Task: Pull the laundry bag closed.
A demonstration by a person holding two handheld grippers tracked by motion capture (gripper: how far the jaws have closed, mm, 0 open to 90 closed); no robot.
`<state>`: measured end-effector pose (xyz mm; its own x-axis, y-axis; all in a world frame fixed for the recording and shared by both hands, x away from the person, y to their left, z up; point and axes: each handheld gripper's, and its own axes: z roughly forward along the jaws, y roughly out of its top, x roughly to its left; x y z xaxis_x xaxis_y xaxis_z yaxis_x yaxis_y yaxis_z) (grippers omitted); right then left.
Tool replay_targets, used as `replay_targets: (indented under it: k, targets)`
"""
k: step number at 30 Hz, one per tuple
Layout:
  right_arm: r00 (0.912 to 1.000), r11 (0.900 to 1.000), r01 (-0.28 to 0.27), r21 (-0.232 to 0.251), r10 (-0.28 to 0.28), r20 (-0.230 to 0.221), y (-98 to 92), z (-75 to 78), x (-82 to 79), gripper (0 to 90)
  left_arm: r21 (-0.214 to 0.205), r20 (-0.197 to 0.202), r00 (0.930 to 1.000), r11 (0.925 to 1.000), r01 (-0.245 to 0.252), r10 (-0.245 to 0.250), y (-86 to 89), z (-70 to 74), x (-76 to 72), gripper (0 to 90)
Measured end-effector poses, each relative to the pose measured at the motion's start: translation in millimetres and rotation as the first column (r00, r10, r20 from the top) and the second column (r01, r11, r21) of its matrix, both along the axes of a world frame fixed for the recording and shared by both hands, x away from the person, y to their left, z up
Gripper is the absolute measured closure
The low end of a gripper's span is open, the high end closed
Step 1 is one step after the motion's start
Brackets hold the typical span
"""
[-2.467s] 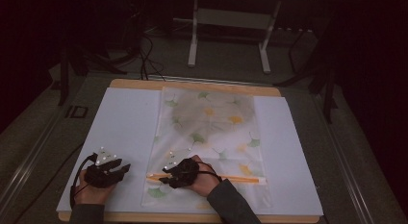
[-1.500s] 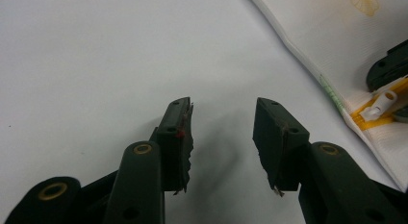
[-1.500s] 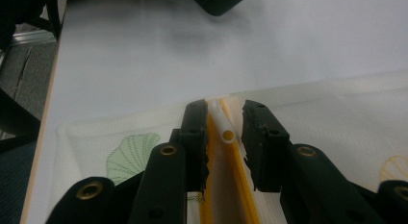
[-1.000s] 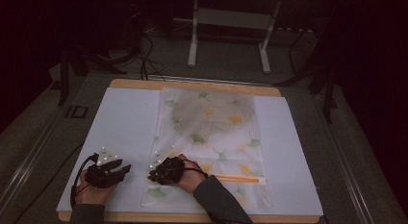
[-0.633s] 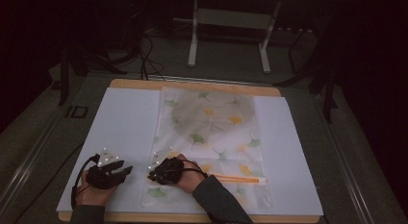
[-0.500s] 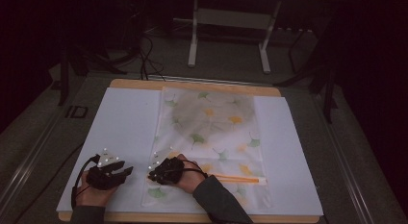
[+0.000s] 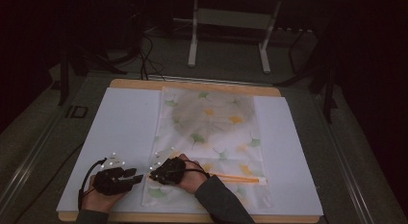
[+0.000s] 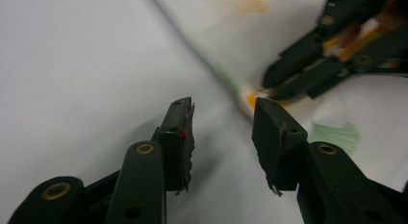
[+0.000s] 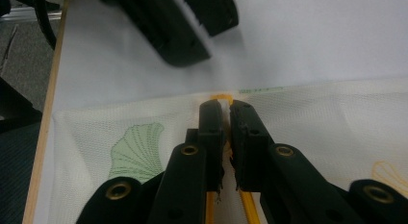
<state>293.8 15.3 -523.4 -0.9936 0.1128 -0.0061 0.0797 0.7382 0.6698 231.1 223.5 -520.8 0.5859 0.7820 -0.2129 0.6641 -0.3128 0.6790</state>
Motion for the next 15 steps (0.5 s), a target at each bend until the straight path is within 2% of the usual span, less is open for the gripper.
replay_targets:
  k: [1, 2, 3, 4, 6, 15]
  targets:
    - [1.0, 1.0, 0.0, 0.0, 0.0, 0.0, 0.0, 0.0, 0.0, 83.6, 0.0, 0.0, 1.0, 1.0, 0.0, 0.0, 0.0, 0.0, 0.0, 58.9]
    - [1.0, 1.0, -0.003, 0.0, 0.003, 0.007, -0.7, 1.4, -0.3, 83.6, -0.024, -0.017, 0.9997, 0.9996, 0.016, -0.017, -2.0, -0.8, -0.4, 58.9]
    - [1.0, 1.0, -0.003, 0.0, 0.003, 0.007, -0.7, 1.4, -0.3, 83.6, -0.024, -0.017, 0.9997, 0.9996, 0.016, -0.017, -2.0, -0.8, -0.4, 58.3]
    - [1.0, 1.0, 0.0, 0.004, 0.0, 0.009, -1.6, 2.7, -0.9, 83.7, -0.049, -0.037, 0.9989, 0.9984, 0.027, -0.029, -3.7, -1.7, -0.2, 57.8]
    - [0.9999, 1.0, 0.001, 0.004, -0.001, 0.013, -2.7, 4.1, -0.9, 83.7, -0.063, -0.052, 0.998, 0.9974, 0.034, -0.037, -5.7, -3.1, 0.7, 57.1]
    - [0.9998, 0.9999, 0.002, 0.013, -0.002, 0.022, -6.7, 8.7, -0.8, 83.7, -0.085, -0.099, 0.9929, 0.9947, 0.059, -0.067, -12.6, -9.3, 7.7, 57.6]
